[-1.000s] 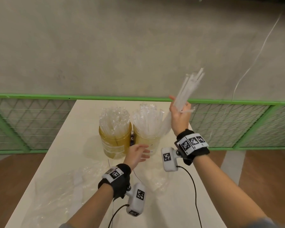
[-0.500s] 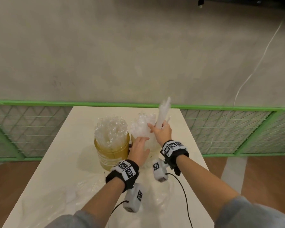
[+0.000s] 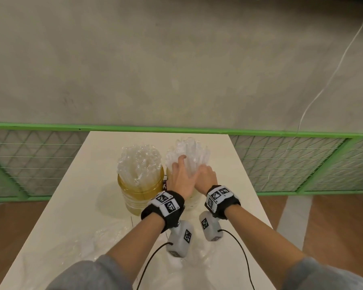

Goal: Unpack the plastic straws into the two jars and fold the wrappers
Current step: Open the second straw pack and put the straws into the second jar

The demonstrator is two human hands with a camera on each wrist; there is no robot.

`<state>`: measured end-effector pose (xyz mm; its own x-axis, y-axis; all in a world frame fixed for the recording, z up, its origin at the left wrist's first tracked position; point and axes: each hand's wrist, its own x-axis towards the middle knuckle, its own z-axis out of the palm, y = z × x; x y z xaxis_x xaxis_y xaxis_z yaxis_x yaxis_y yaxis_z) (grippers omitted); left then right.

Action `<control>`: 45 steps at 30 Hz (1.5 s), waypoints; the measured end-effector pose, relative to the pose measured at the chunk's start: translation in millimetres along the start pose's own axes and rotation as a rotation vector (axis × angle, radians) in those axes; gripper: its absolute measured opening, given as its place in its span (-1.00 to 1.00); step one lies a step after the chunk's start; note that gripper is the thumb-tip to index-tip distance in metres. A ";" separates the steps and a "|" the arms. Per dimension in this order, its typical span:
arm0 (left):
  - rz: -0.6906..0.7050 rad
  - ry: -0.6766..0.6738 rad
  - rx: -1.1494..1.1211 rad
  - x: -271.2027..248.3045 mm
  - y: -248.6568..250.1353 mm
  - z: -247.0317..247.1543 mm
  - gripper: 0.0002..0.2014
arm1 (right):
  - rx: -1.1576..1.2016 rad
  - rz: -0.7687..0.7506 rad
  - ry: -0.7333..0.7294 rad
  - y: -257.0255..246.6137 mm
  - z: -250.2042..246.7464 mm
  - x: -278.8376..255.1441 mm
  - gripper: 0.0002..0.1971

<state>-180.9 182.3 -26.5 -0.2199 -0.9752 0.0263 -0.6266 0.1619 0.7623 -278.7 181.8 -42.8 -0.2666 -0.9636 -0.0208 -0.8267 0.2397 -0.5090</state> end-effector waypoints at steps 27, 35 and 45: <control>0.193 0.202 0.097 16.7 -21.1 -11.8 -0.37 | 0.389 -0.329 0.379 3.3 -4.6 19.1 -0.36; 0.008 -0.004 0.013 -1.1 -25.4 5.2 0.03 | 0.737 0.011 0.053 20.2 3.4 24.8 -0.46; 0.023 -0.094 0.006 10.2 -18.6 1.8 0.08 | 0.573 -0.050 0.018 16.8 9.4 15.8 -0.28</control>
<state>-172.9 169.6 -41.6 -0.3037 -0.9526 -0.0170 -0.6246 0.1856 0.7586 -292.1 169.5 -59.7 -0.2469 -0.9687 0.0270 -0.4390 0.0869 -0.8943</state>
